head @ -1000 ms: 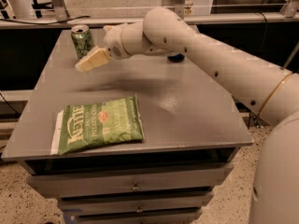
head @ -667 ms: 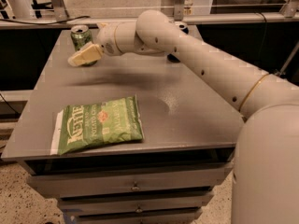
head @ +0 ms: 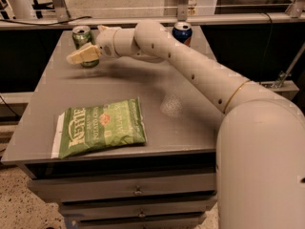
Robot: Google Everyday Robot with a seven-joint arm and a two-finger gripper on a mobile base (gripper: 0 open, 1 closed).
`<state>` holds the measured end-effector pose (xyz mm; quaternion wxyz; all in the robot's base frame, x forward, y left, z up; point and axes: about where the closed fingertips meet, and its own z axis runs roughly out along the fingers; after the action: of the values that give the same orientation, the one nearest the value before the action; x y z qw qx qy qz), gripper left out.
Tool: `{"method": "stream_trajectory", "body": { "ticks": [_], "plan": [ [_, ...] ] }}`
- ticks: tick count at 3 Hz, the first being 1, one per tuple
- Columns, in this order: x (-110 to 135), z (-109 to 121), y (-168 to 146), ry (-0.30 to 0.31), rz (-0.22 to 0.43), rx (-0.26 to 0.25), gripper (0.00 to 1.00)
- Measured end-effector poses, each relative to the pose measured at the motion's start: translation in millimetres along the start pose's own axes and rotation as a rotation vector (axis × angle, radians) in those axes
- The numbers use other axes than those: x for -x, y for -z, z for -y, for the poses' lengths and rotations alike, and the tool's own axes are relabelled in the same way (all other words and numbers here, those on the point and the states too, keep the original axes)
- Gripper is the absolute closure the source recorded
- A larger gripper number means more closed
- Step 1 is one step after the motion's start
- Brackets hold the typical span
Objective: Pick green can
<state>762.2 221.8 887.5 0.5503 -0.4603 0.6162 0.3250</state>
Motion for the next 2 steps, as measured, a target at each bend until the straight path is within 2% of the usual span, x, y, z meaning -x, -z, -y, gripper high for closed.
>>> {"method": "stream_trajectory", "body": {
  "ticks": [1, 2],
  "plan": [
    [-13.4, 2.6, -4.7, -0.034, 0.004, -0.008, 0.00],
    [-23.1, 1.2, -2.6, -0.052, 0.012, -0.015, 0.17]
  ]
}}
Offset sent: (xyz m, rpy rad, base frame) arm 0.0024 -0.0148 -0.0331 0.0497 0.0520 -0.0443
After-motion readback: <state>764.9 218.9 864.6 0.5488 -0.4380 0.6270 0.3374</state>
